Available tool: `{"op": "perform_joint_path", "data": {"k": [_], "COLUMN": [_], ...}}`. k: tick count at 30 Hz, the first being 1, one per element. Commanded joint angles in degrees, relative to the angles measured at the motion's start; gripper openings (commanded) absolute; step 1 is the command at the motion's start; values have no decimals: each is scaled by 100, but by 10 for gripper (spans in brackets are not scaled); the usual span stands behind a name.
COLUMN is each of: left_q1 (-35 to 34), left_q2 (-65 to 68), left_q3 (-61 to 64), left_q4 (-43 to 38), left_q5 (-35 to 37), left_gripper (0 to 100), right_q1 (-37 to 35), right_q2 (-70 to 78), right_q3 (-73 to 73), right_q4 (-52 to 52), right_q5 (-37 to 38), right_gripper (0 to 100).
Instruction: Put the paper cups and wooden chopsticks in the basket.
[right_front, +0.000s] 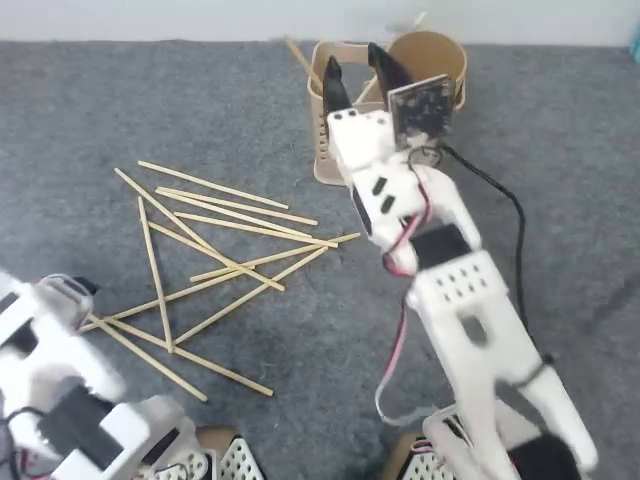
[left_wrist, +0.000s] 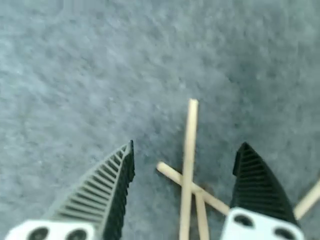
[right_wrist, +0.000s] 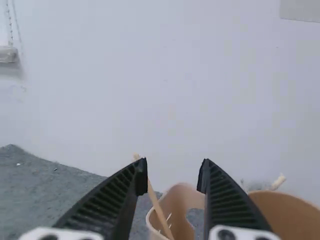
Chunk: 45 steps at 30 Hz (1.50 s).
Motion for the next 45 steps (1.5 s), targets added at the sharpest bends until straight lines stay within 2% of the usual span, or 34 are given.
{"op": "perform_joint_path", "data": {"k": [1,5,10,11,25,27,32,45], "left_q1": [440,510,396,396,431,431,387,422], "left_q2": [-70,-79,-62,-53,-88,-105,-105,-105], "left_q3": [-48,-31,-31,-31,-22,-57,110,462], "left_q4": [475,554,519,510,519,554,554,782], "left_q5": [18,185,229,229,114,-334,-387,-404], "left_gripper": [305,260,17,6,14,52,204,8], "right_q1": [-4,-4,110,119,180,180,180,189], "right_q2": [-796,-945,-954,-954,-1007,-1007,-1007,-1015], "right_q3": [-53,-53,114,132,141,141,141,141], "right_q4": [646,963,936,936,989,998,998,1244], "right_q5": [-519,-633,-642,-642,-633,-633,-633,-633], "right_gripper": [177,177,177,177,177,177,177,177]}}
